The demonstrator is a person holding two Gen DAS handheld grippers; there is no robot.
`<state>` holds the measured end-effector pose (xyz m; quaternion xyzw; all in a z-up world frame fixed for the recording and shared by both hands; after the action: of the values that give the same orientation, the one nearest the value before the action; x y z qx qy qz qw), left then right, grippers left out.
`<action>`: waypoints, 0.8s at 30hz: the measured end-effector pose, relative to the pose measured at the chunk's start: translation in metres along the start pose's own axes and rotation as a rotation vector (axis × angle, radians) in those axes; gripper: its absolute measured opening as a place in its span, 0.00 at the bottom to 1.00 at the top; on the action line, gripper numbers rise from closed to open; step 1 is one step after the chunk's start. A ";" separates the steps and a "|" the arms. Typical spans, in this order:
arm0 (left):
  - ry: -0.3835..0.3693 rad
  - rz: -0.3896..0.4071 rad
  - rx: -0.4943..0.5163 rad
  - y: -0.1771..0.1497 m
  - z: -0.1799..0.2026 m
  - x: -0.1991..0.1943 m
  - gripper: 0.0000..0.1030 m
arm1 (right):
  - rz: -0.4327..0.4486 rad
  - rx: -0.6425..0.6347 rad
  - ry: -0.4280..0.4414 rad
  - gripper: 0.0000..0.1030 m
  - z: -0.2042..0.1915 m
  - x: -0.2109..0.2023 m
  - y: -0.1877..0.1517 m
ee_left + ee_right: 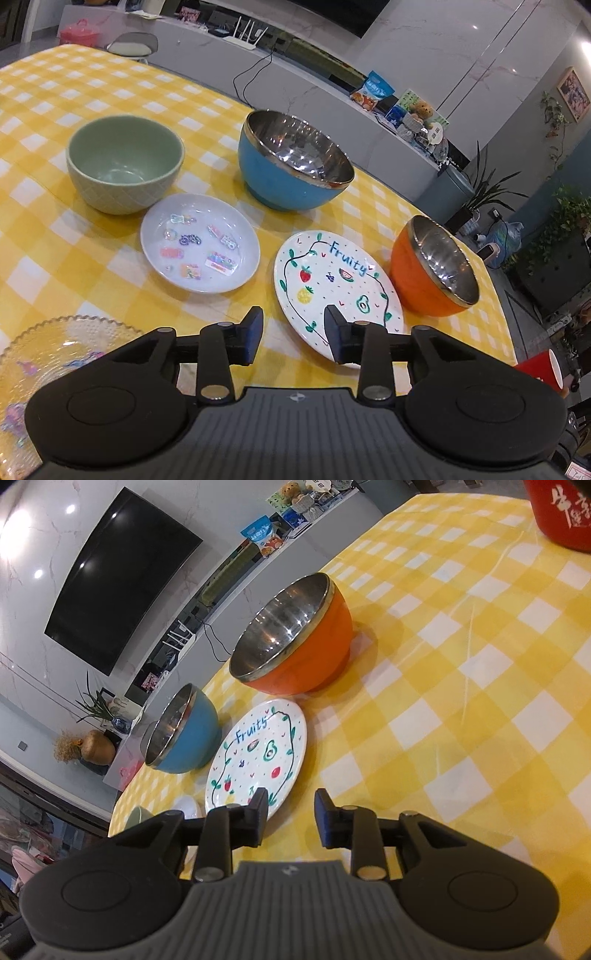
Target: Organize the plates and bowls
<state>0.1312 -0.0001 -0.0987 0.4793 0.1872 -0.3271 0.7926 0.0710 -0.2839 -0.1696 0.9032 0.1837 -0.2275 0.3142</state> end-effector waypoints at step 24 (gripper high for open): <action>0.018 -0.049 0.025 0.004 0.000 0.039 0.12 | 0.005 0.009 0.028 0.05 0.007 0.042 0.008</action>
<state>0.1614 -0.0122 -0.1199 0.4875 0.2019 -0.3442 0.7766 0.1070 -0.2868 -0.1927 0.9081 0.1849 -0.2149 0.3081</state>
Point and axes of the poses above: each gripper's, at about its wrist camera, not at the fingertips, and x roughly the way its jaws point, z to its right, y to its top, the point moved 2 cm from there along x, roughly the way its jaws point, and after that the axes turned 5 degrees about z, right-handed, at the moved point
